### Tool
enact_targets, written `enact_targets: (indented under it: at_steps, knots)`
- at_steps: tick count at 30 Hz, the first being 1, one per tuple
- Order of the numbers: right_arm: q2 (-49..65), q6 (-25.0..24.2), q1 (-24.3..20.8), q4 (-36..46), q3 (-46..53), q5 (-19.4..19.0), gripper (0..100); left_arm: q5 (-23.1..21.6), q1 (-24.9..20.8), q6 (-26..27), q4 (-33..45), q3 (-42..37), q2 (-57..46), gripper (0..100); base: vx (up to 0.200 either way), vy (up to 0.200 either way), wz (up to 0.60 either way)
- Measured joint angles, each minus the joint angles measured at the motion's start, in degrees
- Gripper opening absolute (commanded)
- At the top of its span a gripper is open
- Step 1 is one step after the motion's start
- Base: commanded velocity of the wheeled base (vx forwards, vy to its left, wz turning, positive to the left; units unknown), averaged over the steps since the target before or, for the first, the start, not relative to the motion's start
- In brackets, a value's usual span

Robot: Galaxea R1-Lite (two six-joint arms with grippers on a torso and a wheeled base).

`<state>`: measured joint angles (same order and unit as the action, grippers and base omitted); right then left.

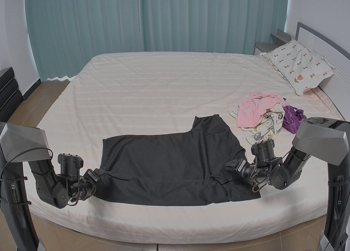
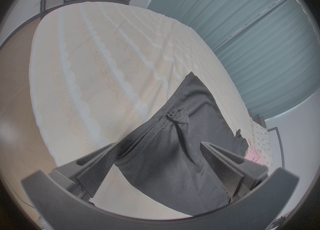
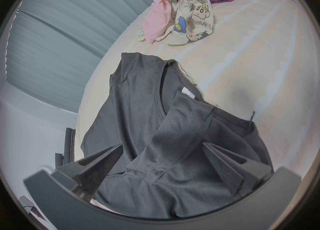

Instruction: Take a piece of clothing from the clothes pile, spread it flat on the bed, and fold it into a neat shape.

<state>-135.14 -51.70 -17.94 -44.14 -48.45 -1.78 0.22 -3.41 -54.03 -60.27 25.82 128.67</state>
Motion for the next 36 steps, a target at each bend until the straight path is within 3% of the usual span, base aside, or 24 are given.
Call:
enact_targets:
  at_steps: [15,26,36]
  knots:
    - [-1.27,-0.33,0.54,0.07,-0.78,1.13,0,0.02,-0.02,0.06,0.00,-0.11,0.02,100,0.000,0.000,0.00]
    - [4.58,-0.39,0.48,0.87,3.80,0.74,0,0.02,0.00,0.09,0.00,-0.24,0.02,100,0.000,0.000,0.00]
    - [13.40,2.96,-1.48,9.87,8.24,0.26,0,0.02,-0.05,0.09,0.02,-0.30,0.02,100,0.000,0.000,0.00]
